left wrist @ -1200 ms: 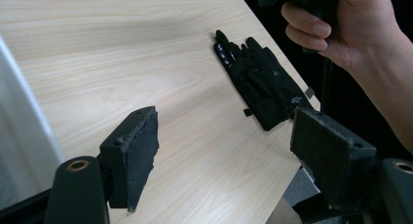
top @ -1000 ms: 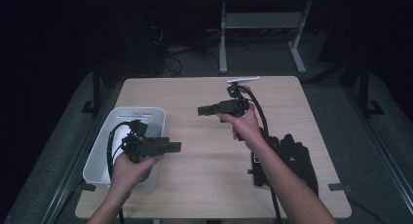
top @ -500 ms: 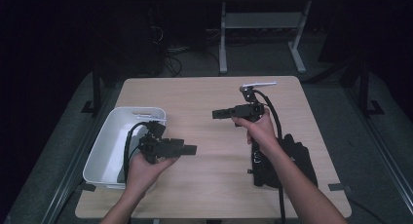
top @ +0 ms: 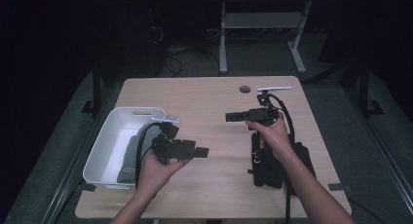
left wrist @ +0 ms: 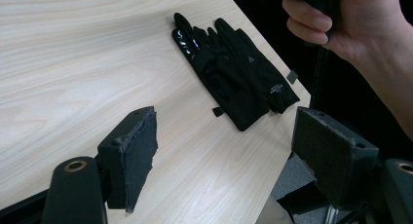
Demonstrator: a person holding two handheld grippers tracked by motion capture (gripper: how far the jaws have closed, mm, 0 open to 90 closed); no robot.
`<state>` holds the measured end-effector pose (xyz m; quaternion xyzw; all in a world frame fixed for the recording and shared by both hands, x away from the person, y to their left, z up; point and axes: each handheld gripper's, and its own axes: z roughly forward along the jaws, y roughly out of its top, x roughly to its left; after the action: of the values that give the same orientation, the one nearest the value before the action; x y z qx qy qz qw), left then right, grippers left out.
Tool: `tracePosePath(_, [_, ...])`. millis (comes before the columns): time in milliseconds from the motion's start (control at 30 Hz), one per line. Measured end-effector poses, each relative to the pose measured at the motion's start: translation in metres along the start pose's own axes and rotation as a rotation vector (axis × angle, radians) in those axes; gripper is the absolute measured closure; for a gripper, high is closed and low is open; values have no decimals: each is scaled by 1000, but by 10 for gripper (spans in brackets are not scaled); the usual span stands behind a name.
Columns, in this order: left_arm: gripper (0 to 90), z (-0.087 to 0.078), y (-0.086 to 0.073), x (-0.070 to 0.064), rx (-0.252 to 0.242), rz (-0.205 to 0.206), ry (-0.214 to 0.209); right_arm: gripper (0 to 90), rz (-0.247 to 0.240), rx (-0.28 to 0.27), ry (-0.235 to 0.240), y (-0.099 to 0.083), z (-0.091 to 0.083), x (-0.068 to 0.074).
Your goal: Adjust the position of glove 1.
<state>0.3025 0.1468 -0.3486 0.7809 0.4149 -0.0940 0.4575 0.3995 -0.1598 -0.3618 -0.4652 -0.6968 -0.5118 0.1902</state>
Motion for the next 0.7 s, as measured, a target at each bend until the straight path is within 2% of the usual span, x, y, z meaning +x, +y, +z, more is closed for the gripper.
tracePosePath(367, [245, 21, 3, -9, 27, 29, -25, 460, 29, -31, -37, -14, -30, -17])
tracePosePath(567, [243, 35, 2, -15, 42, 33, -48, 460, 40, -42, -48, -21, -41, -24])
tracePosePath(700, [238, 44, 2, -19, 57, 50, -55, 459, 47, -46, -58, -26, -49, -29])
